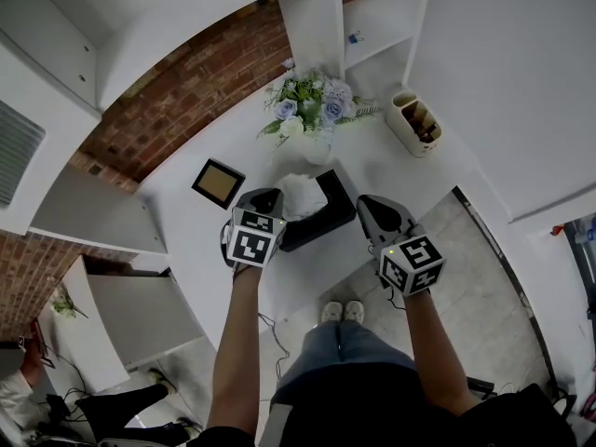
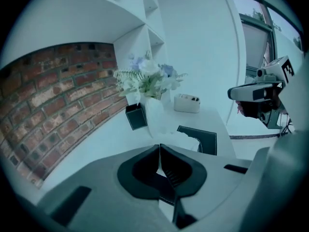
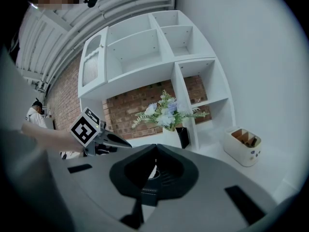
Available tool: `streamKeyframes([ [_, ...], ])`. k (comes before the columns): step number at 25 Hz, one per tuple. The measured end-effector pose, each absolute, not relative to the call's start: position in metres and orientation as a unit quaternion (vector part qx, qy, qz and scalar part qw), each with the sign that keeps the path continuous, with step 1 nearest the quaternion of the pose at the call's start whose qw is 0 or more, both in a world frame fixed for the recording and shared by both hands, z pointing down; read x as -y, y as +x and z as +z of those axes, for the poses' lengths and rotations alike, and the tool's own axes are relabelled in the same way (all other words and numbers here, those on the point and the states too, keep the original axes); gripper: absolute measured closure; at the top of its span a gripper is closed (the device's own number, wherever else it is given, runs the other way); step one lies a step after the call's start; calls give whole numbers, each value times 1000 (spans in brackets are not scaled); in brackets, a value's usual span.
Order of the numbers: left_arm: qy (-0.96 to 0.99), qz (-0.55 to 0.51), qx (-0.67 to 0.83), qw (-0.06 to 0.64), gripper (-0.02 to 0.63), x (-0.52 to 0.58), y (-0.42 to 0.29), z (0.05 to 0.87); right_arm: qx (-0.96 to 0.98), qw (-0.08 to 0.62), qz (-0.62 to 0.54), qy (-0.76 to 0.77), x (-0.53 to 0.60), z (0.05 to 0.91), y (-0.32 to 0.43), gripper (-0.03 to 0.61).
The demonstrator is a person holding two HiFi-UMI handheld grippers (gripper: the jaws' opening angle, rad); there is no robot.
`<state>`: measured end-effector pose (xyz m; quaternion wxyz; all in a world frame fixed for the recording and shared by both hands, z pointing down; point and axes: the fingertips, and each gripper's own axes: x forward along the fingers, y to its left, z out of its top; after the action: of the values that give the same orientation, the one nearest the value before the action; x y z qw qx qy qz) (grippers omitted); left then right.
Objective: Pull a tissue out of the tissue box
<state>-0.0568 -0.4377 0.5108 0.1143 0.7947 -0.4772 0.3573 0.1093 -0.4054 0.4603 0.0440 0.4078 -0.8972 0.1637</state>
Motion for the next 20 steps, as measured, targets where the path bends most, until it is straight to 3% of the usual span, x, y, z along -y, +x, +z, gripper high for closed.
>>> streamKeyframes([
  [20,812,241,531,-4,602,405,-67,383,902,23,129,411,386,424,93,580],
])
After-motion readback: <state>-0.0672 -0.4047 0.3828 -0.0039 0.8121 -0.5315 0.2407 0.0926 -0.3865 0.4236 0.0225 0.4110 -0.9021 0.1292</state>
